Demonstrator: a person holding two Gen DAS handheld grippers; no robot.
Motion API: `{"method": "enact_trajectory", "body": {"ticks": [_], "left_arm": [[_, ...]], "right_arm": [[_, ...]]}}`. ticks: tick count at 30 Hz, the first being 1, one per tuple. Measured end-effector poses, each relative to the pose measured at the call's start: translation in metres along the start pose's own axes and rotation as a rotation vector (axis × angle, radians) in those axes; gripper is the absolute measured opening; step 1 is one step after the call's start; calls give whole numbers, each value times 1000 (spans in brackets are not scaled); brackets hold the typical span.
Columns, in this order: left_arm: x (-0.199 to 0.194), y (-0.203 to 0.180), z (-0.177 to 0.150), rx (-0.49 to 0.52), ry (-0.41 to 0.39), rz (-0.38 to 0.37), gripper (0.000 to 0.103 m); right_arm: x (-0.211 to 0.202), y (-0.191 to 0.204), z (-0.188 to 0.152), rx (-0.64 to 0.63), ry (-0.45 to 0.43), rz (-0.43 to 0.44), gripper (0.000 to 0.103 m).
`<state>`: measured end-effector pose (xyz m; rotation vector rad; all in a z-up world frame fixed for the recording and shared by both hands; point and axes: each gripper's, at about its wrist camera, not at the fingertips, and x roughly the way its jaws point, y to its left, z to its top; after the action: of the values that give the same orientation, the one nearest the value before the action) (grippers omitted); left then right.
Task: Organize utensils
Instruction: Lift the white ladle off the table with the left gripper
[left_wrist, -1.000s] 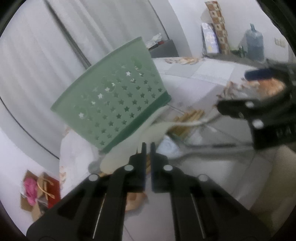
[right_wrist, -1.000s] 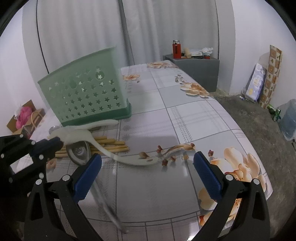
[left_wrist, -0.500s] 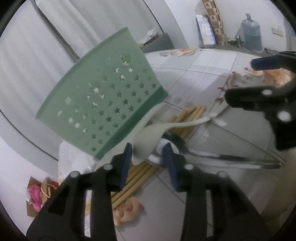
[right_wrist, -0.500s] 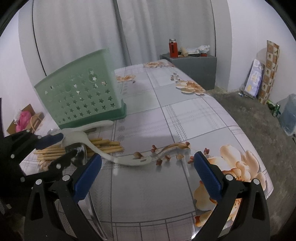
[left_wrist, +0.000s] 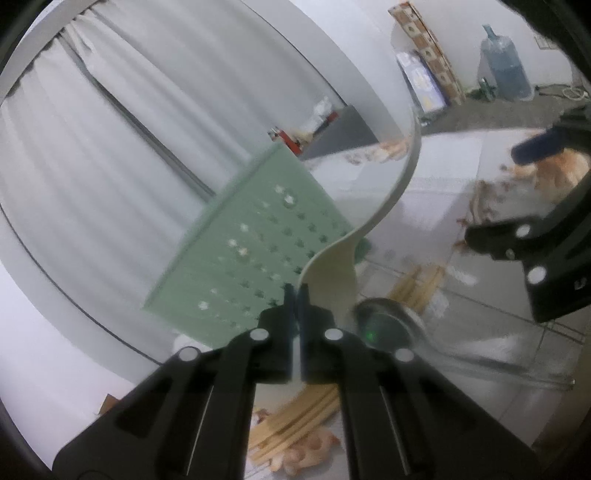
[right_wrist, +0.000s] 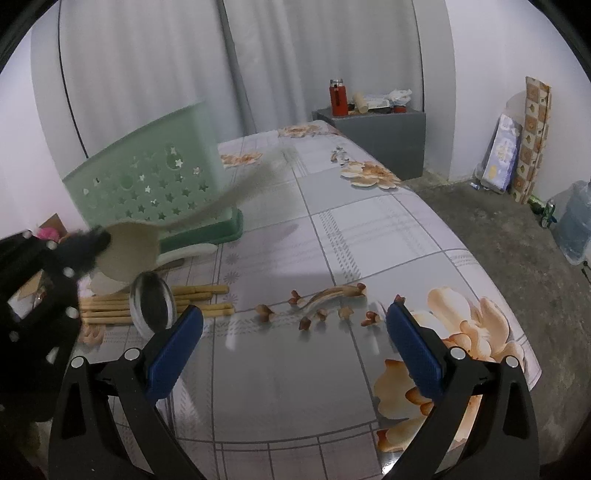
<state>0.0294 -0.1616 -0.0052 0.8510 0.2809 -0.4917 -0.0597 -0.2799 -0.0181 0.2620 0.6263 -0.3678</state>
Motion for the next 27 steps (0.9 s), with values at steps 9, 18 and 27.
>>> {"method": "enact_trajectory", "body": {"ticks": [9,18,27], "left_arm": [[-48,72,-9,-237,47,-274,1],[-21,92,-87,-435,383,-723,1],[7,109,-130,-739,440,-616,37]], "right_arm": [[-5,-1,1,0,-16,3,97],[-5,-3,1,3,-8,11,97],[-3,5,1,-46,26,32,97]]}}
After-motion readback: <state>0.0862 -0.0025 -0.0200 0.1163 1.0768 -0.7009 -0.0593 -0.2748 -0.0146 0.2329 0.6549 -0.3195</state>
